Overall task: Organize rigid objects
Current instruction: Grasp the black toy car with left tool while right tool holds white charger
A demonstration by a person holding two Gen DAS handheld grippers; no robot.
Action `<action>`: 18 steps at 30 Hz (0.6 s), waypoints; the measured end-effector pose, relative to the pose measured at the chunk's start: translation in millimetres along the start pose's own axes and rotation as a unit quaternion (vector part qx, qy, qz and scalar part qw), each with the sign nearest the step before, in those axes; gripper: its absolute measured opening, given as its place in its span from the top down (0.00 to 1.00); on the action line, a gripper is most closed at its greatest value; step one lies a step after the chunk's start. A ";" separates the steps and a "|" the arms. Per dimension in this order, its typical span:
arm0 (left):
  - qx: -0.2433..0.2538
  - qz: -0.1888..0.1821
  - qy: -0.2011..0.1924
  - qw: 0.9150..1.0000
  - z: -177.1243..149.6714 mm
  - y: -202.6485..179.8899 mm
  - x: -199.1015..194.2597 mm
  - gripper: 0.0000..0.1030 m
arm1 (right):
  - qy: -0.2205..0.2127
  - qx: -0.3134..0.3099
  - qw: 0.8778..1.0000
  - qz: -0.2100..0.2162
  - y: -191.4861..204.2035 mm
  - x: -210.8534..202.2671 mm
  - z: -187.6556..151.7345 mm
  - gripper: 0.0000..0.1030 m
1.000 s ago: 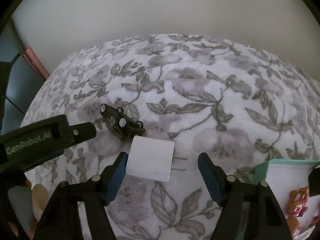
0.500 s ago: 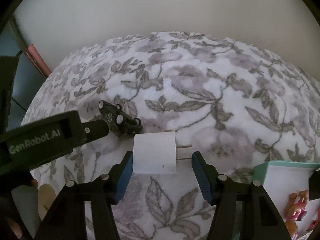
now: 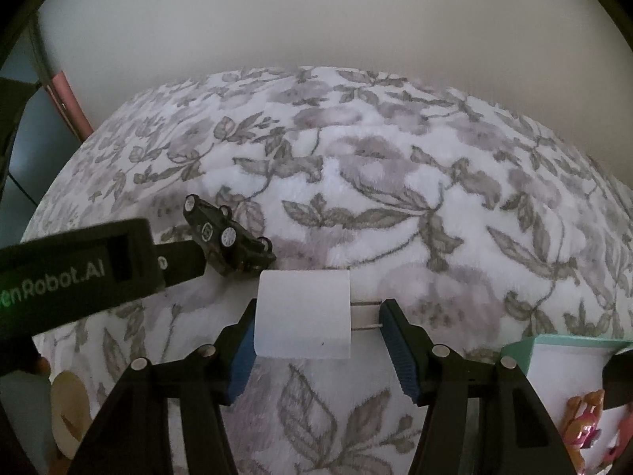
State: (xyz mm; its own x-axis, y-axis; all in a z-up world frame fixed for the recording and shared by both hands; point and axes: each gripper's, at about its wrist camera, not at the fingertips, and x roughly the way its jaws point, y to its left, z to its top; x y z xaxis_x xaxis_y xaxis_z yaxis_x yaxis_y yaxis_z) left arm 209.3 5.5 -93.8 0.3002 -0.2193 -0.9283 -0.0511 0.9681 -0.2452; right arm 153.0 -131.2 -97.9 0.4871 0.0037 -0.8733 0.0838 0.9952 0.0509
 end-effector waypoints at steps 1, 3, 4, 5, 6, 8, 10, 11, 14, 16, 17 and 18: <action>-0.001 -0.001 0.000 1.000 -0.1 0.0 0.5 0.14 | 0.000 -0.001 1.000 -0.001 0.4 0.7 0.8 0.39; -0.002 -0.003 0.000 1.000 -0.5 0.0 1.0 0.14 | -0.001 -0.002 1.000 0.000 0.3 0.4 0.9 0.40; -0.002 -0.006 -0.001 1.000 -0.7 -0.7 1.3 0.14 | -0.002 0.000 1.000 0.001 -0.2 -0.3 0.9 0.41; -0.002 -0.010 -0.002 1.000 -0.8 -1.2 1.4 0.15 | -0.001 0.001 1.000 0.002 -0.6 -0.7 0.6 0.41; -0.002 -0.017 -0.002 1.000 -0.8 -2.2 1.6 0.14 | -0.001 0.004 1.000 0.004 -1.5 -0.9 0.9 0.41; -0.003 -0.033 -0.004 0.999 -0.9 -5.2 2.3 0.14 | 0.001 0.009 1.000 0.008 -3.5 -1.7 1.1 0.41; 0.001 -0.040 -0.005 0.999 -1.0 -9.1 3.0 0.14 | 0.002 0.009 1.000 0.008 -4.5 -2.8 0.8 0.41; 0.005 -0.043 -0.005 0.999 -1.0 -11.7 3.8 0.14 | 0.002 0.009 1.000 0.006 -5.0 -3.4 0.7 0.41; 0.006 -0.055 -0.005 0.998 -0.7 -16.9 5.3 0.14 | 0.003 0.007 1.000 -0.003 -8.0 -6.2 1.0 0.41; 0.004 -0.062 -0.008 0.998 0.2 -18.1 5.5 0.15 | 0.002 0.010 1.000 -0.008 -11.2 -8.3 0.9 0.41; 0.005 -0.065 -0.011 0.998 0.6 -19.2 5.8 0.15 | 0.001 0.012 1.000 -0.008 -13.5 -9.7 1.0 0.41; 0.006 -0.068 -0.013 0.998 0.1 -19.6 6.0 0.15 | 0.000 0.015 1.000 -0.008 -15.6 -10.9 1.2 0.41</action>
State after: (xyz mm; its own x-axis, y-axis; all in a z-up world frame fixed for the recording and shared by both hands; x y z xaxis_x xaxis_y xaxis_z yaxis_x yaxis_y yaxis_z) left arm 212.3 -14.8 -94.6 0.3288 -0.3453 -0.8790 0.0041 0.9313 -0.3644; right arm 147.5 -146.9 -88.6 0.4849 -0.0114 -0.8745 0.1179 0.9916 0.0524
